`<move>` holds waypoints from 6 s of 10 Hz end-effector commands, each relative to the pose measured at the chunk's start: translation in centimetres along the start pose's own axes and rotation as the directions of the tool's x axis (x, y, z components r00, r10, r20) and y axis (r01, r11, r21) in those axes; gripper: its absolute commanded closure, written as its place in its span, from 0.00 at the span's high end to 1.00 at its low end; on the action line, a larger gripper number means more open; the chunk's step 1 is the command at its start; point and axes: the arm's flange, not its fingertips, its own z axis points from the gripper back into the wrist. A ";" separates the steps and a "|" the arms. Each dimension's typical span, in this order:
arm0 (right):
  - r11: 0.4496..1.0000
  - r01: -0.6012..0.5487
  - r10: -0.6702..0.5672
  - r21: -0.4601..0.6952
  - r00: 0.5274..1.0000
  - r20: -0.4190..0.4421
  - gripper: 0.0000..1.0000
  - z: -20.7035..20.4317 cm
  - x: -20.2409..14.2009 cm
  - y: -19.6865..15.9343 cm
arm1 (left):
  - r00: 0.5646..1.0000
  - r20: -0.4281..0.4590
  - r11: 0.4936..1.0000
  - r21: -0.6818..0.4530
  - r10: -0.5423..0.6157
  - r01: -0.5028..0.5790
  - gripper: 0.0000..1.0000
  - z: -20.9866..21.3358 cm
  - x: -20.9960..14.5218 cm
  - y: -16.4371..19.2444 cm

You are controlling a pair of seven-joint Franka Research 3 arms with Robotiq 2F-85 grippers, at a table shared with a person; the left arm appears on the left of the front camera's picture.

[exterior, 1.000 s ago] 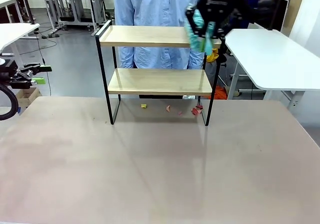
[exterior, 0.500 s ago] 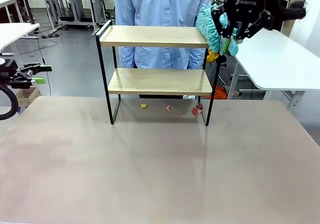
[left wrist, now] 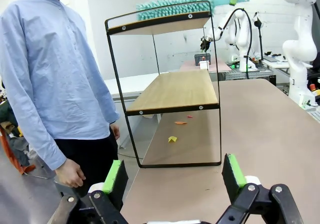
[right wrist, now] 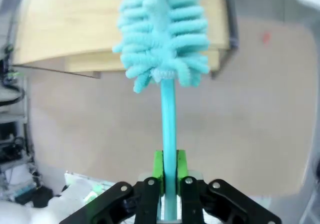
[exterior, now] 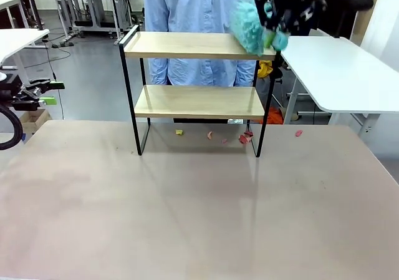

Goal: Clean the shelf.
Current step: Clean the specific section of the Shelf indicated by the human with the Duster.

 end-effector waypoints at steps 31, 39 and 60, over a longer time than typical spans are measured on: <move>0.610 -0.634 0.761 0.476 0.301 -0.574 0.13 -13.7 -16.3 -17.4 | 1.000 0.000 1.000 -0.001 -0.004 0.004 1.00 -0.1 0.4 0.0; 0.610 -0.634 0.761 0.476 0.301 -0.574 0.13 -13.7 -16.3 -17.4 | 1.000 0.000 1.000 -0.001 -0.004 0.004 1.00 -0.1 0.4 0.0; 0.987 -0.142 0.161 0.077 0.894 -0.419 0.13 -20.0 -16.1 6.3 | 1.000 0.000 1.000 -0.001 -0.004 0.004 1.00 -0.1 0.4 0.0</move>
